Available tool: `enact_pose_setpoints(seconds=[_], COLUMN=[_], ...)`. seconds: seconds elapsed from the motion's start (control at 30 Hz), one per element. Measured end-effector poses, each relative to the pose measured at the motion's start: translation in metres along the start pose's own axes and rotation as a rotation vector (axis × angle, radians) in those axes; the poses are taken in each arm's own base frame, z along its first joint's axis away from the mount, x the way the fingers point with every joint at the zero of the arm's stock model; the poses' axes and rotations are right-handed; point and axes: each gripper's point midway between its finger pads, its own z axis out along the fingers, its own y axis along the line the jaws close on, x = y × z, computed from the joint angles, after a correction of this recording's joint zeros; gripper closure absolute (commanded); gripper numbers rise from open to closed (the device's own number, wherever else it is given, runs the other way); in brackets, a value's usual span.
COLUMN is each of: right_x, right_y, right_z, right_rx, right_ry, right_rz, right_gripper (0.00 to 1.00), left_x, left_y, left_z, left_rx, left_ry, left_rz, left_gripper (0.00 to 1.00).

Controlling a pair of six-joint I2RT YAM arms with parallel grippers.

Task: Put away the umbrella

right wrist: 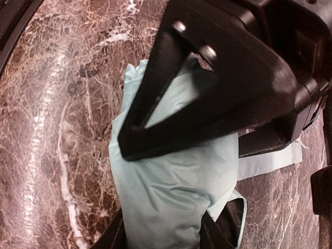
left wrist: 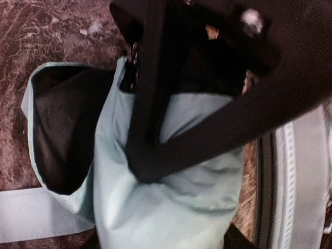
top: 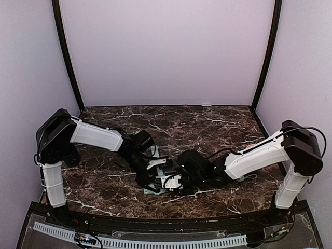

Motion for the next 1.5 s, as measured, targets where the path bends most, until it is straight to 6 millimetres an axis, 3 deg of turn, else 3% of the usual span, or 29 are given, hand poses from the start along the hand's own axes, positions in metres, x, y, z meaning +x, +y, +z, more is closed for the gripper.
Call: enact_pose_setpoints(seconds=[0.1,0.2,0.33,0.4,0.47,0.57,0.73,0.87,0.97,1.07,1.2,1.37,1.5], right_x=[-0.005,-0.007,-0.006,-0.006,-0.006,-0.007,-0.007,-0.008,-0.007,-0.007,-0.006,-0.005,-0.005], right_y=[-0.003,-0.004,-0.005,-0.005,-0.005,-0.004,-0.003,-0.003,-0.003,-0.004,-0.005,-0.006,-0.007], right_z=[0.001,0.002,0.002,0.002,0.002,0.002,0.003,0.003,0.003,0.003,0.002,0.002,0.002], right_rx=[-0.005,-0.012,-0.005,0.001,0.007,0.016,0.024,0.024,0.029,0.035,0.043,0.053,0.059], right_ry=[-0.001,0.003,0.006,0.003,0.002,0.004,0.011,0.012,0.015,0.020,0.027,0.035,0.038], right_rz=[0.014,0.034,0.043,0.042,0.037,0.023,0.002,-0.003,-0.003,-0.006,-0.016,-0.031,-0.037], right_gripper=[0.80,0.81,0.82,0.82,0.83,0.83,0.84,0.84,0.85,0.86,0.87,0.88,0.89], left_x=[0.003,0.010,-0.003,-0.015,-0.029,-0.043,-0.027,-0.035,-0.037,-0.040,-0.050,-0.051,-0.048], left_y=[0.000,-0.001,0.008,0.025,0.046,0.090,0.151,0.178,0.181,0.170,0.149,0.135,0.131], left_z=[-0.007,-0.023,-0.086,-0.114,-0.130,-0.129,-0.109,-0.111,-0.105,-0.089,-0.066,-0.053,-0.049], left_rx=[-0.046,-0.125,-0.197,-0.259,-0.313,-0.393,-0.520,-0.594,-0.635,-0.651,-0.615,-0.542,-0.489], left_ry=[-0.010,-0.043,-0.267,-0.357,-0.394,-0.377,-0.260,-0.213,-0.171,-0.125,-0.092,-0.076,-0.077], left_rz=[0.012,0.005,-0.076,-0.113,-0.174,-0.274,-0.415,-0.433,-0.429,-0.396,-0.342,-0.325,-0.334], left_gripper=[0.17,0.10,0.12,0.14,0.13,0.01,0.02,0.05,0.07,0.19,0.47,0.98,1.00])
